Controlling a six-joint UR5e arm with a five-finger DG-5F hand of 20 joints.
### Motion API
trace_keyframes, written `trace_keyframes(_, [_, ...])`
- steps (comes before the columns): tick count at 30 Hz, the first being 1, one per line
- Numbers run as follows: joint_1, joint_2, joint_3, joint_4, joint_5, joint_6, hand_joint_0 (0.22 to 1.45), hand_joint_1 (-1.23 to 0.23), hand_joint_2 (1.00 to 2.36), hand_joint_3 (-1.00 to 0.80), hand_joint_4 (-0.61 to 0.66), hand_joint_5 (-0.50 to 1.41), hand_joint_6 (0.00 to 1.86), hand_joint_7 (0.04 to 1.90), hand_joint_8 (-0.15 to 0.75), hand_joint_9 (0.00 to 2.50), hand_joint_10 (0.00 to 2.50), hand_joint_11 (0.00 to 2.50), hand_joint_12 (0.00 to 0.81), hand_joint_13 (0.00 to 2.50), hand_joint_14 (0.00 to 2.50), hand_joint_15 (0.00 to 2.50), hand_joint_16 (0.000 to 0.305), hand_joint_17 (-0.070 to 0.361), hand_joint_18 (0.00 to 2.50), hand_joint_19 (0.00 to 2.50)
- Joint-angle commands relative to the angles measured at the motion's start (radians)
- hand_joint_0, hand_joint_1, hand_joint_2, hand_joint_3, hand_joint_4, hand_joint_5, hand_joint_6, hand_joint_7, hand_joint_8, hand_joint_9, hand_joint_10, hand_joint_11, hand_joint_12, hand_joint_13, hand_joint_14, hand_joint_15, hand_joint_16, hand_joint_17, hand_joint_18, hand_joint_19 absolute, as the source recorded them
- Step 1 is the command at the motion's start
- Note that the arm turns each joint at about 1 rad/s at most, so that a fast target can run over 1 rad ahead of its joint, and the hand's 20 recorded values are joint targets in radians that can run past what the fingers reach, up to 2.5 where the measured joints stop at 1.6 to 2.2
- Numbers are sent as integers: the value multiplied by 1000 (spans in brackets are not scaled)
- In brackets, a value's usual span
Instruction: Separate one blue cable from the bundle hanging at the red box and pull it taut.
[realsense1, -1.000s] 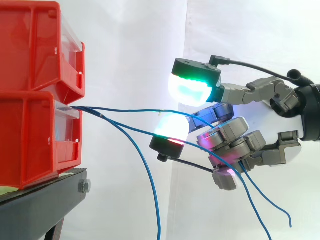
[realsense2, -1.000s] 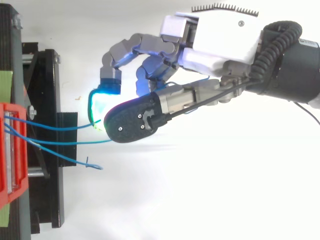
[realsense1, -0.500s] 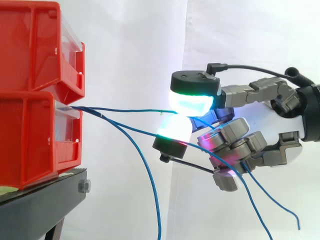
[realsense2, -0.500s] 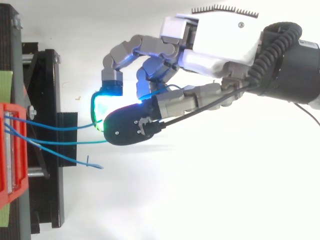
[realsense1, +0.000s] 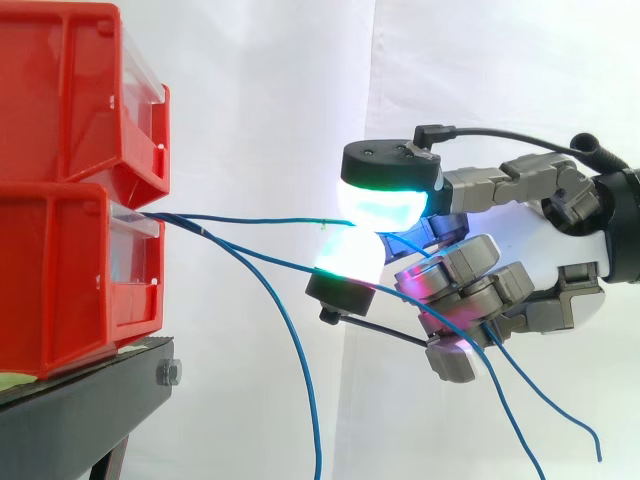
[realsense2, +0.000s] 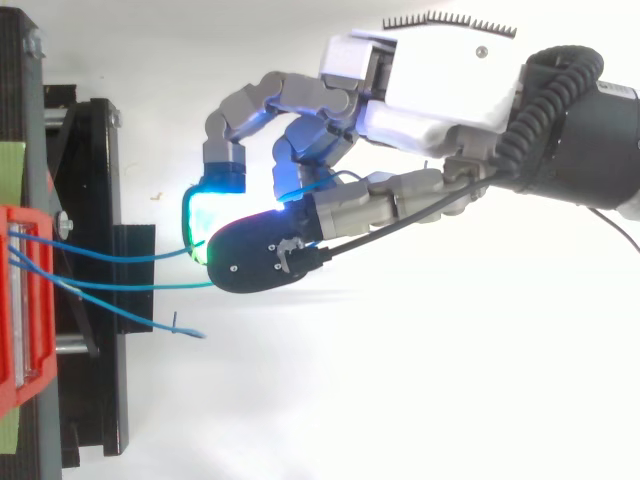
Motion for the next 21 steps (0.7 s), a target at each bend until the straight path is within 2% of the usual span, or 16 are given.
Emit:
trace_keyframes(1, [0, -2, 0, 0, 0, 0, 615, -710, 1024, -21, 29, -179, 900, 1111, 323, 817, 1151, 1405, 377, 1005, 1454, 1442, 51, 115, 1045, 972])
trace_keyframes(10, [0, 0, -1, -2, -3, 41, 632, -724, 1025, -23, -3, -185, 903, 1140, 305, 799, 1132, 1460, 368, 994, 1385, 1507, 49, 111, 1024, 990])
trace_keyframes(17, [0, -2, -1, -2, -5, 44, 645, -760, 1026, -32, -52, -187, 905, 1139, 313, 714, 1523, 1443, 395, 795, 1546, 1448, 49, 110, 944, 975])
trace_keyframes(21, [0, 0, -1, 0, -5, 46, 671, -807, 1026, -67, -82, -195, 899, 1263, 308, 666, 1622, 1387, 399, 730, 1502, 1422, 48, 108, 882, 978])
